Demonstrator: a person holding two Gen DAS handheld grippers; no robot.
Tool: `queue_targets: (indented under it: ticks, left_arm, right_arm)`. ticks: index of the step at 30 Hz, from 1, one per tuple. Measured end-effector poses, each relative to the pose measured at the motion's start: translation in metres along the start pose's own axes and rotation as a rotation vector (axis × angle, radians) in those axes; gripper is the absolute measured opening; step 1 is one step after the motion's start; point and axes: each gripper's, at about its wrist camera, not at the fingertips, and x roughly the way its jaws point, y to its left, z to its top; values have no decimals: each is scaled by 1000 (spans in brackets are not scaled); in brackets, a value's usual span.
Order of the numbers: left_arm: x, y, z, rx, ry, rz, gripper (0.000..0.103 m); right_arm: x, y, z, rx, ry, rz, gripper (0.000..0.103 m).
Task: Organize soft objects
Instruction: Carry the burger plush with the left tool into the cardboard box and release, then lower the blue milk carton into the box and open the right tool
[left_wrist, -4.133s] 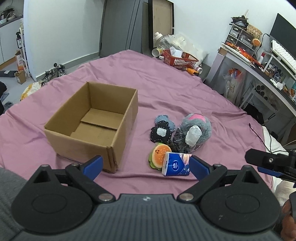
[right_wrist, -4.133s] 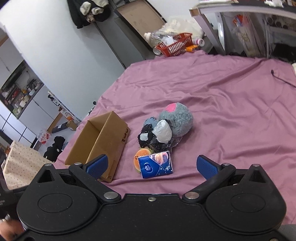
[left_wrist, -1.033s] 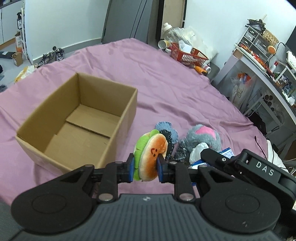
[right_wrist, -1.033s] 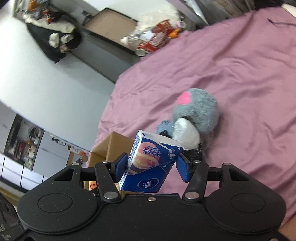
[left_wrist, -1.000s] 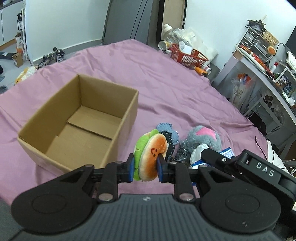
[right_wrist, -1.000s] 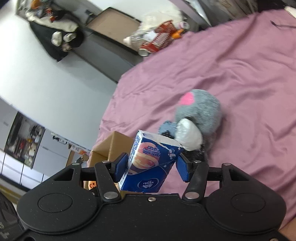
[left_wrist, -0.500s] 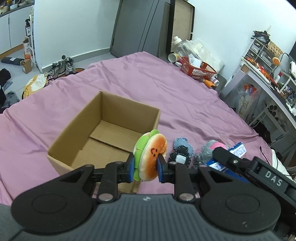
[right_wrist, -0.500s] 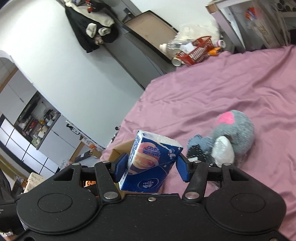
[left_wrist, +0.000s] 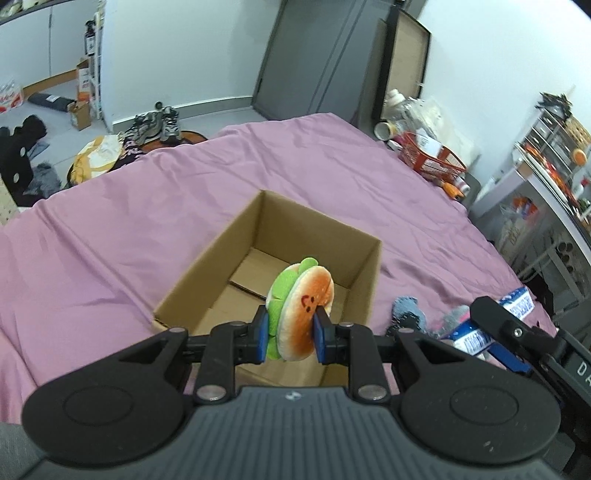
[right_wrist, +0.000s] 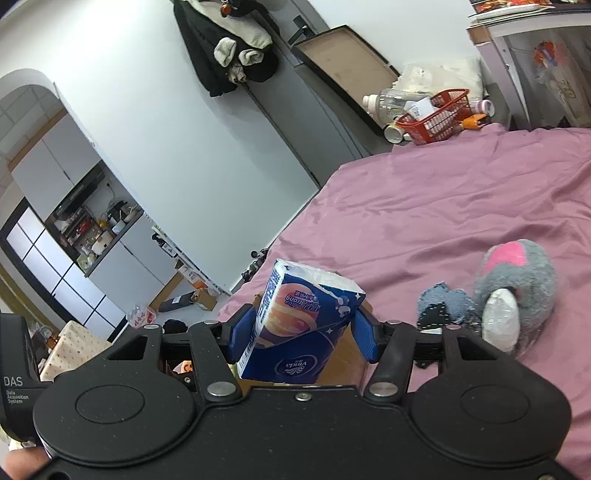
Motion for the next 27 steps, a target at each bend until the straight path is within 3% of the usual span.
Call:
queue_targets:
  ticks: [10,18,24,27]
  left_arm:
    - [13,24,4,-36,26,9,26]
    - [20,33,6,-58,57,32,42]
    - [16,35,10,-61,48,46,47]
    - [13,35,11,-60,46,55,47]
  right_arm:
    - [21,23,-13,-59,33,33,56]
    - [34,34,-20,-74,99,58,57]
    - [38,38,-26,-70,170,67,62]
    - [31,37,-25,-56,163,56,79]
